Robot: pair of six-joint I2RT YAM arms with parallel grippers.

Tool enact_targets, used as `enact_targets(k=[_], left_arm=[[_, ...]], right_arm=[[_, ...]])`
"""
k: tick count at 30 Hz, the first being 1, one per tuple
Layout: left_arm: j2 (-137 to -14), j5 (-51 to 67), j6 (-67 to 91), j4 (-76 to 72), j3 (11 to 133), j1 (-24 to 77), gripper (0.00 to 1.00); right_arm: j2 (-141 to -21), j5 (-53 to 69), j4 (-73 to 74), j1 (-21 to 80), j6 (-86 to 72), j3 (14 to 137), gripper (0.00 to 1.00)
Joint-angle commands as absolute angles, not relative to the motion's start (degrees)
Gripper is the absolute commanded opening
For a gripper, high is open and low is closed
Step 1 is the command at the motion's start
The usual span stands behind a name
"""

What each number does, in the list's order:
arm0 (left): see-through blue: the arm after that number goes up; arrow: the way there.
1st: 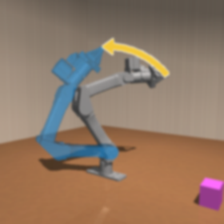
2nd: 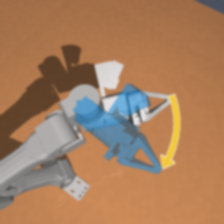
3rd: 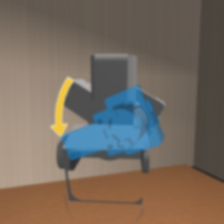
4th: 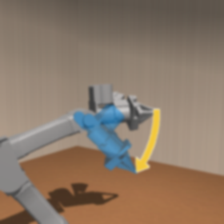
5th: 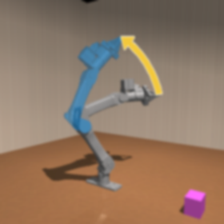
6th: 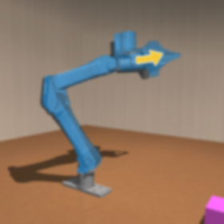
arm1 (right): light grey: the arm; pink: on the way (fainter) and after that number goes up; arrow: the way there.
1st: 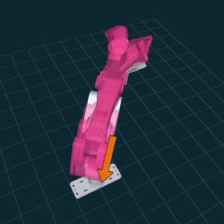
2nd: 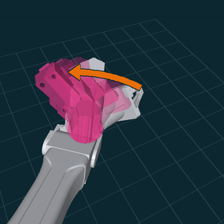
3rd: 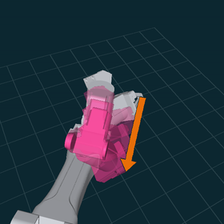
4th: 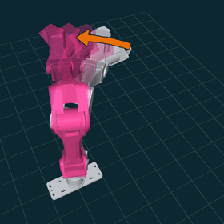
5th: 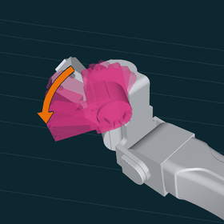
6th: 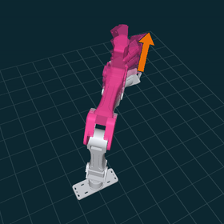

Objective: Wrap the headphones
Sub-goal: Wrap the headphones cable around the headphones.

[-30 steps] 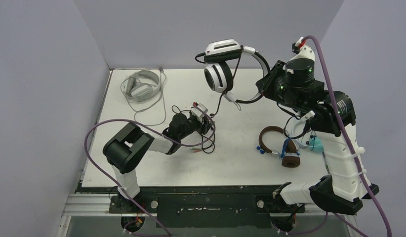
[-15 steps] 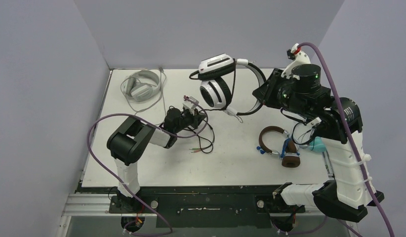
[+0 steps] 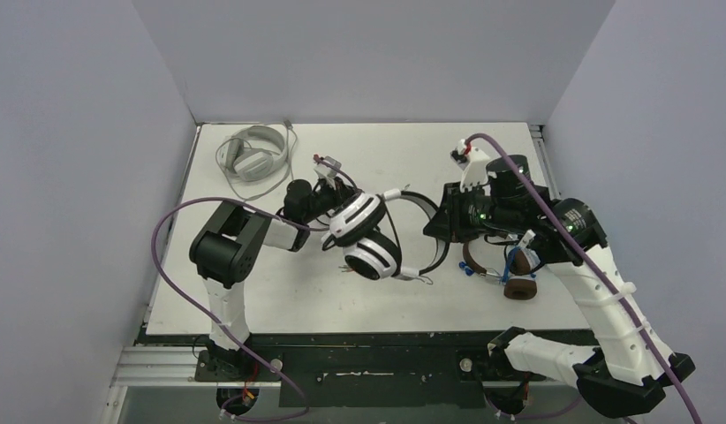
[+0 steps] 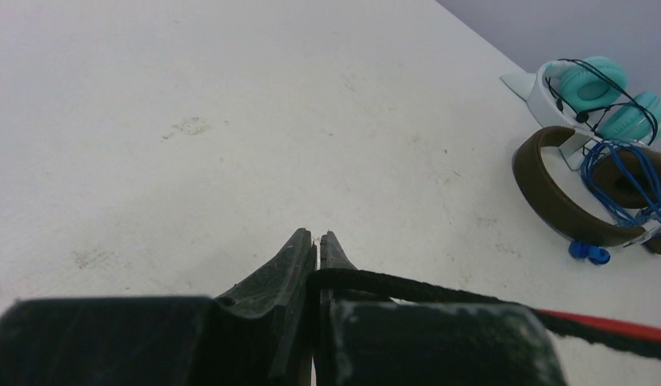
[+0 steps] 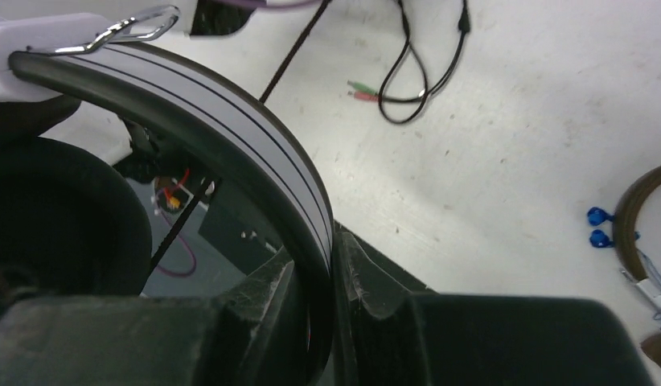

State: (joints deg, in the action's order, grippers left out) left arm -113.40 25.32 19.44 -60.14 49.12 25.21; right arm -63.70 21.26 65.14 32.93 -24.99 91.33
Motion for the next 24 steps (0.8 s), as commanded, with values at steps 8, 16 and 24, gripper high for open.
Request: enact_targets(k=[8,16,24], left_arm=[[-107.0,24.7,20.4,-49.9,58.5,21.5,0.00],[-99.8,20.8,18.3,-40.0,62.8,21.5,0.00],[-92.1,16.6,16.8,-33.7,61.4,23.1,0.00]], right_arm=[[-57.8,25.4,57.0,40.5,-21.5,70.3,0.00],[-65.7,1.9,63.7,49.1,-24.6,68.0,0.00],[-69.5,-11.8,66.9,49.0,-26.6,66.5,0.00]])
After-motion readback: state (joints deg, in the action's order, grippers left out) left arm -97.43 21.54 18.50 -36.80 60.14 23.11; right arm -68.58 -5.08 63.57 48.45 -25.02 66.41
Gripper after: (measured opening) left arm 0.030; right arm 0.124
